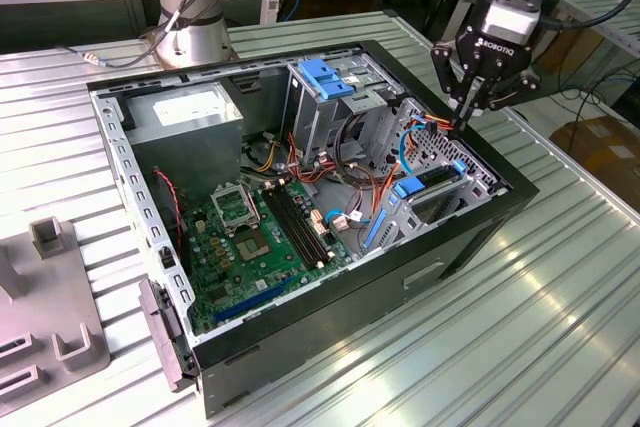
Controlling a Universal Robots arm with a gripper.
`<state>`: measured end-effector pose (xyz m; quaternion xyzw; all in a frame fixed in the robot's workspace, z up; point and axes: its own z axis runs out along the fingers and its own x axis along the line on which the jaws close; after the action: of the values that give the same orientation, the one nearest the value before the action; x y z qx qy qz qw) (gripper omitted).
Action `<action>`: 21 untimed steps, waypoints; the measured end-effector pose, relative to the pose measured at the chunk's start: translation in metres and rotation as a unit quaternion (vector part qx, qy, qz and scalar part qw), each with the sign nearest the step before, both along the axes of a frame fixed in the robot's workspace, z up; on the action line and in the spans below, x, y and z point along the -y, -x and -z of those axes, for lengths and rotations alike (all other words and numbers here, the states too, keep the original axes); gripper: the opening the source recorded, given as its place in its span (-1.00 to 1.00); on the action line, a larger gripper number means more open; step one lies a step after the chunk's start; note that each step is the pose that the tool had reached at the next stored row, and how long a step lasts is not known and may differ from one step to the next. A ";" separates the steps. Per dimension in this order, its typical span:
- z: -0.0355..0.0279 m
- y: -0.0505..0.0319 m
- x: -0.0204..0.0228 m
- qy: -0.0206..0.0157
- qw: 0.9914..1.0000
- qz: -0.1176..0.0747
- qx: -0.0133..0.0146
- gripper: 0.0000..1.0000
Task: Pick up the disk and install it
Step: 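Insert the first disk wire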
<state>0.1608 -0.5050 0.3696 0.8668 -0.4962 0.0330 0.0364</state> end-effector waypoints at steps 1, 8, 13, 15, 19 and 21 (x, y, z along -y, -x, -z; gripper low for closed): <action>0.0001 0.0000 0.0000 0.001 1.000 0.011 0.000 -0.67; 0.0004 0.0014 -0.0001 0.005 0.999 0.044 0.000 -0.67; 0.0006 0.0035 0.0000 0.005 0.998 0.060 0.000 -0.67; 0.0007 0.0035 0.0000 0.005 0.997 0.076 0.000 -0.67; 0.0011 0.0035 0.0000 0.006 0.994 0.109 0.000 -0.67; 0.0013 0.0035 0.0000 0.006 0.992 0.126 0.000 -0.67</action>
<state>0.1573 -0.5051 0.3683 0.7974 -0.6010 0.0307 0.0455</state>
